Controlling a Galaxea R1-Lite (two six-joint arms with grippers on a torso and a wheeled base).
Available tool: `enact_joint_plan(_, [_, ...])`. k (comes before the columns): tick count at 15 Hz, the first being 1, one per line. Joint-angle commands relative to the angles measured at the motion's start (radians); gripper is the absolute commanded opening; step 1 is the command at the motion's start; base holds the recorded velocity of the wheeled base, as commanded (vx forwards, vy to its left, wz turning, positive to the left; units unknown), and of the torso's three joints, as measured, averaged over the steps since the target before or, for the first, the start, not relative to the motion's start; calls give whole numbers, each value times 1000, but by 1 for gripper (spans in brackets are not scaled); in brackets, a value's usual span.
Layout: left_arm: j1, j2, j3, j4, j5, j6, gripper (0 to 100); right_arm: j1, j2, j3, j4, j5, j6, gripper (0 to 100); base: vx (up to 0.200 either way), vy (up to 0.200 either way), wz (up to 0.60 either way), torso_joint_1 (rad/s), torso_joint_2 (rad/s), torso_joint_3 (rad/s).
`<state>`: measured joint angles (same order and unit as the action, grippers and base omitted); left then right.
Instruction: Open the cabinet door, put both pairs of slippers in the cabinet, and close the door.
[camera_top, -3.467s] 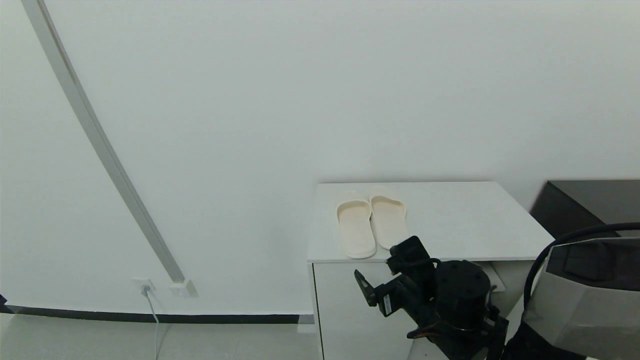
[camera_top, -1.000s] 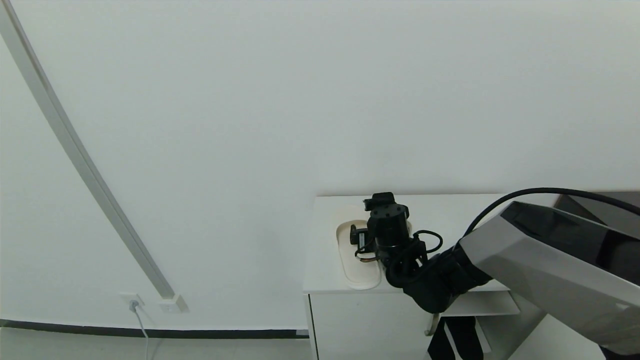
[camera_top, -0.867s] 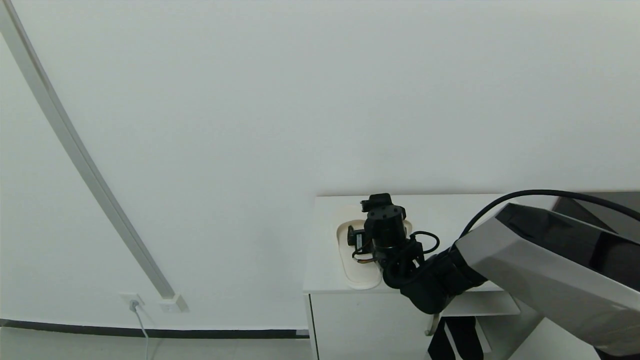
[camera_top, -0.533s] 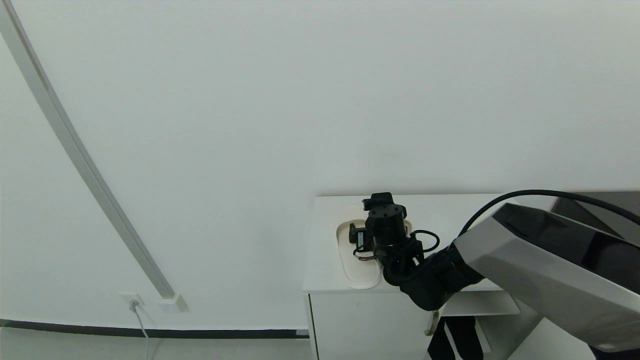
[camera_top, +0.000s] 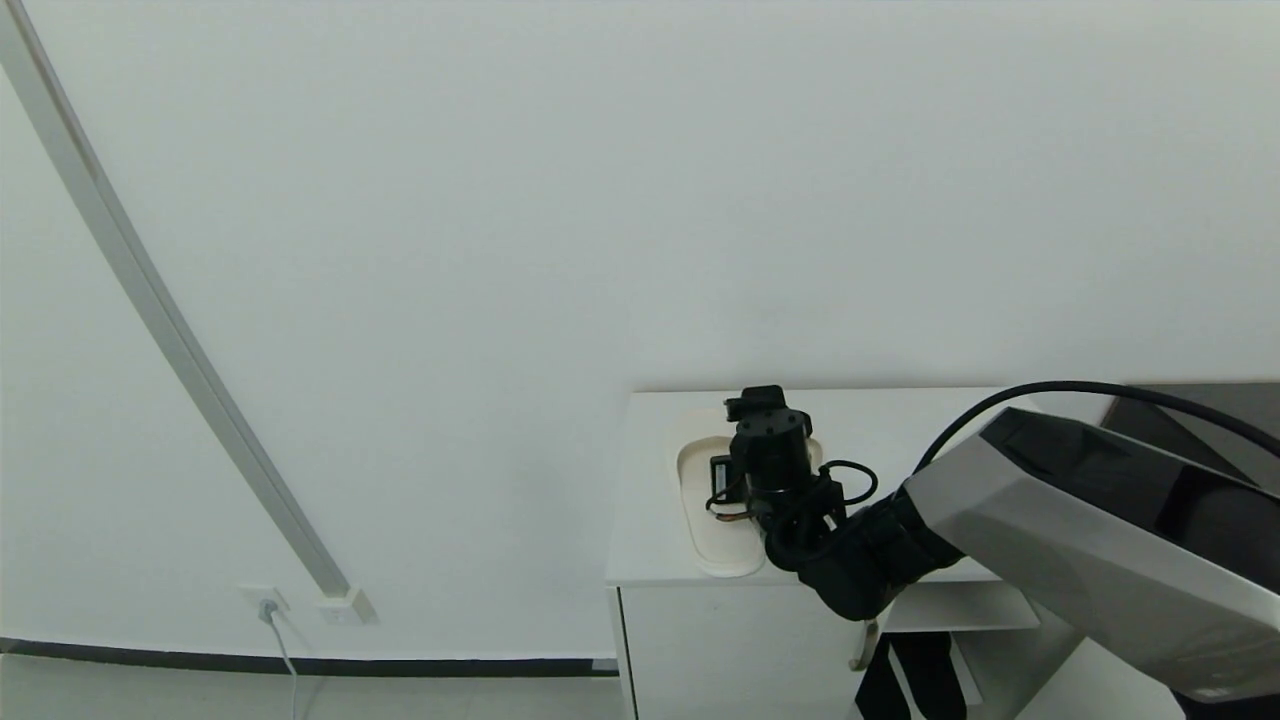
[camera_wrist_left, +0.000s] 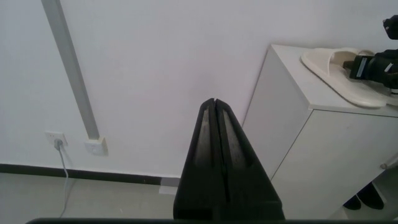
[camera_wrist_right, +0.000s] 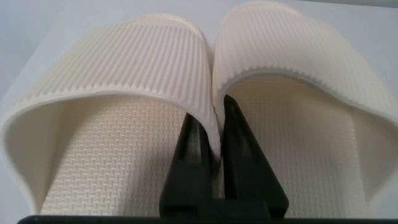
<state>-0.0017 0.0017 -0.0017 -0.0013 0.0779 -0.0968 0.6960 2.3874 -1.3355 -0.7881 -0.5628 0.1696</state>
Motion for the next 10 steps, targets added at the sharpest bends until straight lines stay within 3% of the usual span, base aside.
enact_joint_plan(1, [0,1,0,0,2,-1,0,0,-5,4,-3,0,4,0,0,0,0,0,0,0])
enact_joint_plan(5, [0,1,0,0,0,0,0,13,-139,93,-20,23,-1,0,0,0,0,0,0,0])
enact_joint_plan(10, [0,1,0,0,0,0,0,22,-407,368,-22,198,-18,0,0,0,0,0,0,0])
